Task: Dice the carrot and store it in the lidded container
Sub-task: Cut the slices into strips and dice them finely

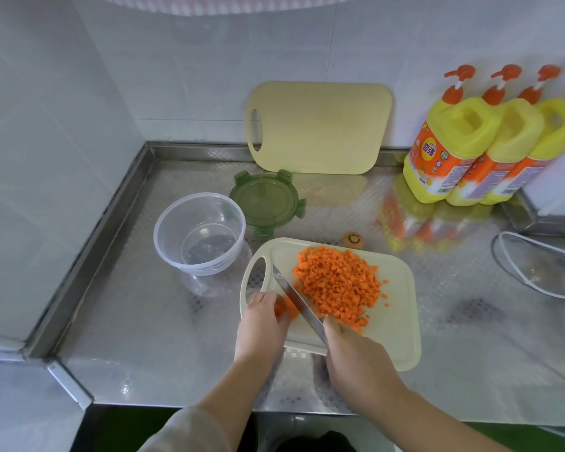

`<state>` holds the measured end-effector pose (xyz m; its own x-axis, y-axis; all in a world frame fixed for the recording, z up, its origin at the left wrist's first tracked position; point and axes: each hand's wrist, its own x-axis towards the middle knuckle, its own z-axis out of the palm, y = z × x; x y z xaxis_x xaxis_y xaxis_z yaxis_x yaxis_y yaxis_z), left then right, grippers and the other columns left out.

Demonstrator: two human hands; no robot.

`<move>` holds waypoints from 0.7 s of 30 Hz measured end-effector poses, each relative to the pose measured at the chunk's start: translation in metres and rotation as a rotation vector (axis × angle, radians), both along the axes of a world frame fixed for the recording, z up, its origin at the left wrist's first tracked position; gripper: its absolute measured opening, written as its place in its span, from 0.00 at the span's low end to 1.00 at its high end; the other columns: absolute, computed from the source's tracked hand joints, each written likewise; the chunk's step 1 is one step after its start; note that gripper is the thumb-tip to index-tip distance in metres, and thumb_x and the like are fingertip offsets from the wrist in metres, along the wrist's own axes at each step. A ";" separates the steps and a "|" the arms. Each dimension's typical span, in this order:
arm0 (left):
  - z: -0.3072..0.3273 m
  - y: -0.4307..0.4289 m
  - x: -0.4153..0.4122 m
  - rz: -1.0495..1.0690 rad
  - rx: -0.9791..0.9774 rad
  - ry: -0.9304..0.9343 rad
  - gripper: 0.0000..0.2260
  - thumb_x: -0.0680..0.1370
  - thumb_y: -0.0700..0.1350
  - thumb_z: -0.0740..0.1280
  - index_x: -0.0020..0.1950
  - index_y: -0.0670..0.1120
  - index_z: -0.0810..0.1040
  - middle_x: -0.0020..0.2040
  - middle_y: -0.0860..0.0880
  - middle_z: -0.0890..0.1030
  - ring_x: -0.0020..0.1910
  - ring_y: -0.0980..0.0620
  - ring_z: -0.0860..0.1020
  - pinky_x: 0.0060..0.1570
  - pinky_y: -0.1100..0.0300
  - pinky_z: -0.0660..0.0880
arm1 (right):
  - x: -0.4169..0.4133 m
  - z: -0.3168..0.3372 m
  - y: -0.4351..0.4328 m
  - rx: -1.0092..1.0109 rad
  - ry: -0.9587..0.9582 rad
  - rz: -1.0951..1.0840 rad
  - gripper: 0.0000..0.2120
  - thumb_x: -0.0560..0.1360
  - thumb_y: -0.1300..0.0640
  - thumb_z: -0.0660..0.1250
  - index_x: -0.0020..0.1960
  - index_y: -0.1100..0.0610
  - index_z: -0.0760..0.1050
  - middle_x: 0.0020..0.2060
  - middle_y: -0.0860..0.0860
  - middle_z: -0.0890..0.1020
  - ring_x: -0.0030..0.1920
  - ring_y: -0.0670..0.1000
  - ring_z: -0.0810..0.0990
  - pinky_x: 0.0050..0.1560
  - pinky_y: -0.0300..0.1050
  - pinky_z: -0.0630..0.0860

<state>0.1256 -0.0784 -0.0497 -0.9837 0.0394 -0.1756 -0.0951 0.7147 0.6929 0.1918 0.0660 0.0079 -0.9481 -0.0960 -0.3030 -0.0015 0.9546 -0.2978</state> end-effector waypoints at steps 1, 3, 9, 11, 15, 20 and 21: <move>0.001 0.000 0.000 0.001 0.001 0.007 0.05 0.77 0.48 0.68 0.44 0.48 0.75 0.45 0.54 0.73 0.40 0.52 0.75 0.43 0.54 0.75 | 0.000 -0.002 0.000 0.001 -0.002 0.004 0.17 0.79 0.58 0.57 0.67 0.54 0.60 0.52 0.47 0.76 0.46 0.53 0.79 0.31 0.45 0.62; 0.001 0.000 0.001 0.002 0.000 0.019 0.05 0.76 0.46 0.68 0.42 0.48 0.73 0.44 0.54 0.73 0.40 0.51 0.75 0.42 0.55 0.75 | 0.000 -0.007 -0.001 0.022 0.000 0.015 0.18 0.79 0.58 0.57 0.68 0.55 0.59 0.51 0.48 0.76 0.45 0.53 0.79 0.26 0.42 0.57; -0.001 0.001 0.000 0.012 -0.013 0.036 0.04 0.77 0.44 0.67 0.43 0.46 0.76 0.46 0.52 0.75 0.40 0.50 0.76 0.43 0.55 0.76 | -0.002 -0.016 -0.004 0.083 -0.015 0.047 0.19 0.78 0.59 0.58 0.68 0.56 0.60 0.52 0.48 0.76 0.44 0.53 0.80 0.25 0.41 0.54; -0.001 0.001 0.001 0.013 -0.008 0.025 0.04 0.77 0.44 0.67 0.42 0.47 0.76 0.47 0.52 0.76 0.41 0.50 0.77 0.44 0.54 0.76 | -0.004 -0.019 -0.005 0.102 -0.034 0.055 0.19 0.78 0.59 0.58 0.68 0.56 0.60 0.52 0.49 0.76 0.45 0.53 0.80 0.25 0.41 0.55; -0.002 0.001 -0.002 0.017 -0.026 0.003 0.03 0.77 0.42 0.65 0.43 0.45 0.76 0.48 0.52 0.75 0.42 0.51 0.77 0.43 0.58 0.75 | -0.008 -0.023 -0.006 0.114 -0.063 0.064 0.18 0.77 0.62 0.59 0.66 0.56 0.61 0.51 0.49 0.76 0.45 0.53 0.81 0.30 0.42 0.65; -0.001 0.000 -0.002 -0.004 -0.050 0.006 0.03 0.77 0.41 0.65 0.44 0.45 0.76 0.46 0.53 0.73 0.41 0.52 0.75 0.40 0.61 0.71 | -0.008 -0.026 -0.007 0.093 -0.074 0.037 0.15 0.77 0.60 0.60 0.62 0.54 0.64 0.49 0.48 0.77 0.44 0.52 0.81 0.35 0.44 0.70; -0.001 0.000 -0.002 -0.006 -0.058 0.006 0.03 0.77 0.41 0.65 0.43 0.45 0.75 0.45 0.53 0.73 0.41 0.52 0.75 0.40 0.60 0.71 | -0.008 -0.025 -0.008 0.087 -0.072 0.030 0.15 0.77 0.60 0.60 0.62 0.54 0.64 0.48 0.48 0.77 0.44 0.52 0.80 0.35 0.44 0.69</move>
